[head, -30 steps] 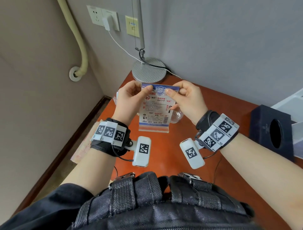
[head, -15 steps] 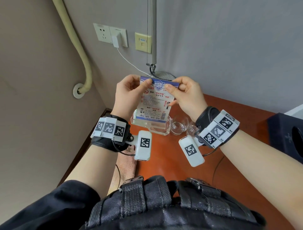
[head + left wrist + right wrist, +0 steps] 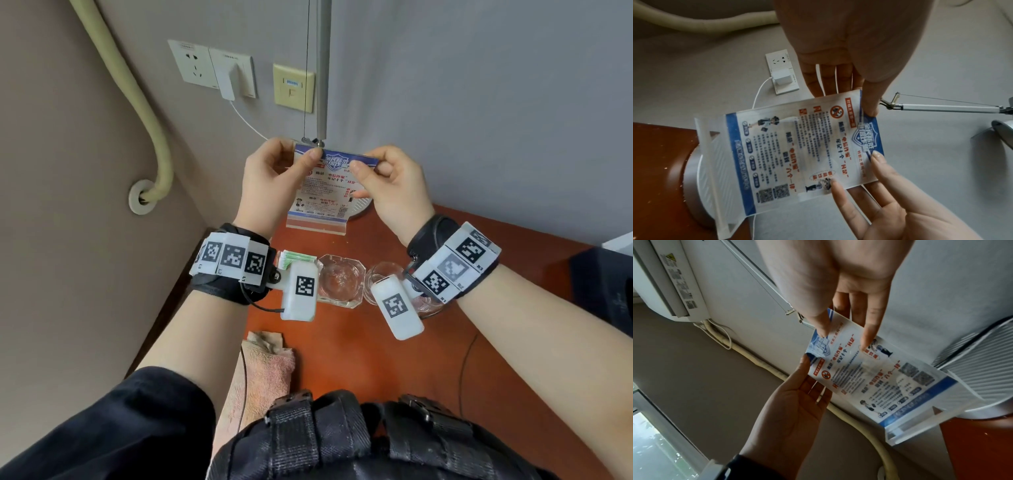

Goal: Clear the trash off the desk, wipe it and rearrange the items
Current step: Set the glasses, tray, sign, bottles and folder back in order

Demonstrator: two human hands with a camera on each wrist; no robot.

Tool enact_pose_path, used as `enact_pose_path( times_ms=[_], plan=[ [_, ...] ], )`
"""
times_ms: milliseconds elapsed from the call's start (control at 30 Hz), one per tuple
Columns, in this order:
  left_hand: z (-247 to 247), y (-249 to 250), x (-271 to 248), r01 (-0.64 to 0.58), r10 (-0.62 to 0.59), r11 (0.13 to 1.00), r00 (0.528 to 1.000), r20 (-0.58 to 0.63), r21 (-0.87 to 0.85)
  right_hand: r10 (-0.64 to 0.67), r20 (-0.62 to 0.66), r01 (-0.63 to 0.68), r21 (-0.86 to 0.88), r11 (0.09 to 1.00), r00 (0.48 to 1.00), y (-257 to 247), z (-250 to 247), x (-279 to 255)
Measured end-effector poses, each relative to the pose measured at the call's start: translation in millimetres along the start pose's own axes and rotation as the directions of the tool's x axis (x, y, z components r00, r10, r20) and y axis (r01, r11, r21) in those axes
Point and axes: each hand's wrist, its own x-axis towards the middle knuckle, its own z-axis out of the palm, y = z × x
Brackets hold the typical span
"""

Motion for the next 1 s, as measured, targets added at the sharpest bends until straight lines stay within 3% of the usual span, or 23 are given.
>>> enact_pose_path(
  times_ms=[267, 567, 1000],
  plan=[
    [-0.5, -44.1, 10.2, 0.096, -0.096, 0.995, 0.995, -0.022, 0.006, 0.089, 0.021, -0.089, 0.001, 0.996, 0.996, 45.0, 23.8, 17.2],
    [-5.1, -82.0, 3.6, 0.252, -0.249, 0.966, 0.967, -0.044, 0.061, 0.181, 0.112, -0.165, -0.139, 0.977, 0.977, 88.7, 42.1, 16.8],
    [-13.4, -89.7, -6.9, 0.310, -0.313, 0.942, 0.950, 0.004, 0.130, 0.260, 0.198, -0.232, -0.154, 0.960, 0.945, 96.7, 43.4, 9.4]
  ],
)
